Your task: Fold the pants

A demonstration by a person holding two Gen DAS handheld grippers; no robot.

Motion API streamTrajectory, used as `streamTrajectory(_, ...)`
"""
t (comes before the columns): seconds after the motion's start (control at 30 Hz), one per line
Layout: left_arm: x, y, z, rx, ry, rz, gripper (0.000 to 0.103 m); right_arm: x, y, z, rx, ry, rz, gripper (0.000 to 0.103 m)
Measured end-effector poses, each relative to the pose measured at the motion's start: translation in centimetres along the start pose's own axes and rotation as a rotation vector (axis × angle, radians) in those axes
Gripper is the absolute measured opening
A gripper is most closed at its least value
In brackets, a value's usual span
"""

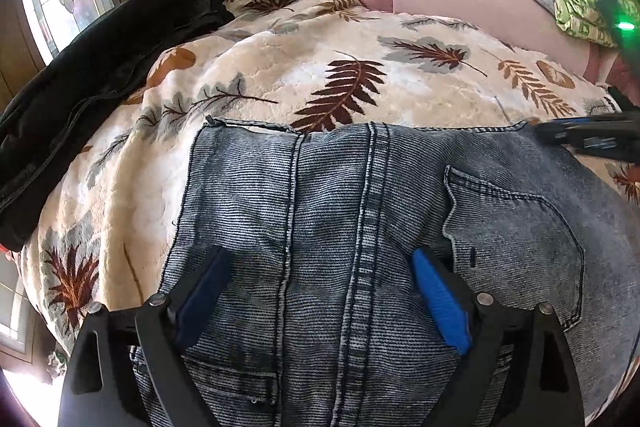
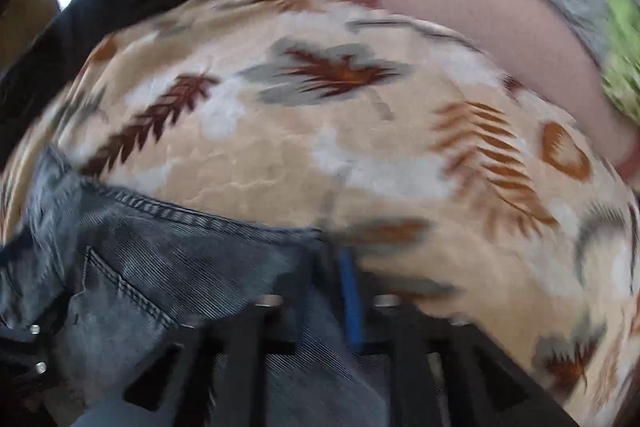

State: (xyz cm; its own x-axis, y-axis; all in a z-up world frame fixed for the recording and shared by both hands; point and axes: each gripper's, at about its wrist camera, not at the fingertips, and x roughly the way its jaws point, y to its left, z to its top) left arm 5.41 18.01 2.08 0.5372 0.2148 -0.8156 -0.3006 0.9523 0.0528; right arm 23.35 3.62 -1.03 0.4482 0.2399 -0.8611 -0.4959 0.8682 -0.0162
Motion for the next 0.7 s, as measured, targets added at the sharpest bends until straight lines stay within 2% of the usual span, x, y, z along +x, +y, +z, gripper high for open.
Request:
streamTrajectory(0.07,0.0,0.0,0.0,-0.007,0.001,0.004,0.092,-3.7,-2.6,-2.1,0.12,-0.058,0.059,0.042)
streamTrajectory(0.17,-0.3,-0.1,0.1,-0.023,-0.002,0.012,0.092,-8.4,-6.4,-6.8,0.279,-0.07,0.149,0.058)
streamTrajectory(0.27,-0.9,-0.1,0.1,-0.037,-0.019,0.015,0.092,-11.9,-10.5,-12.5,0.382,-0.057,0.172,0.059)
streamTrajectory(0.37,-2.5,-0.5,0.0,-0.025,-0.081,0.02,0.092,-12.6,-16.7,-16.3,0.527,-0.044,0.15,0.059)
streamTrajectory(0.43,-4.2,-1.4,-0.1,0.011,-0.136,0.009,0.092,-12.6,-22.3,-19.4,0.689,-0.054,0.174,0.059)
streamTrajectory(0.5,-5.9,-2.7,-0.3,0.038,-0.173,-0.03,0.092,-10.8,-26.7,-21.7,0.811,-0.035,0.203,0.059)
streamTrajectory(0.53,-6.9,-3.9,-0.7,0.057,-0.183,-0.081,0.092,-9.7,-28.7,-23.3,0.906,-0.022,0.167,0.059)
streamTrajectory(0.57,-7.3,-4.9,-1.0,0.081,-0.174,-0.114,0.092,-9.0,-30.1,-24.7,0.996,-0.028,0.207,0.05)
streamTrajectory(0.6,-7.2,-6.1,-1.5,0.117,-0.149,-0.13,0.092,-9.4,-30.6,-25.3,1.04,-0.055,0.253,0.05)
streamTrajectory(0.7,-4.9,-8.5,-2.7,0.192,-0.052,-0.089,0.092,-12.1,-29.5,-24.7,0.978,-0.108,0.283,0.051)
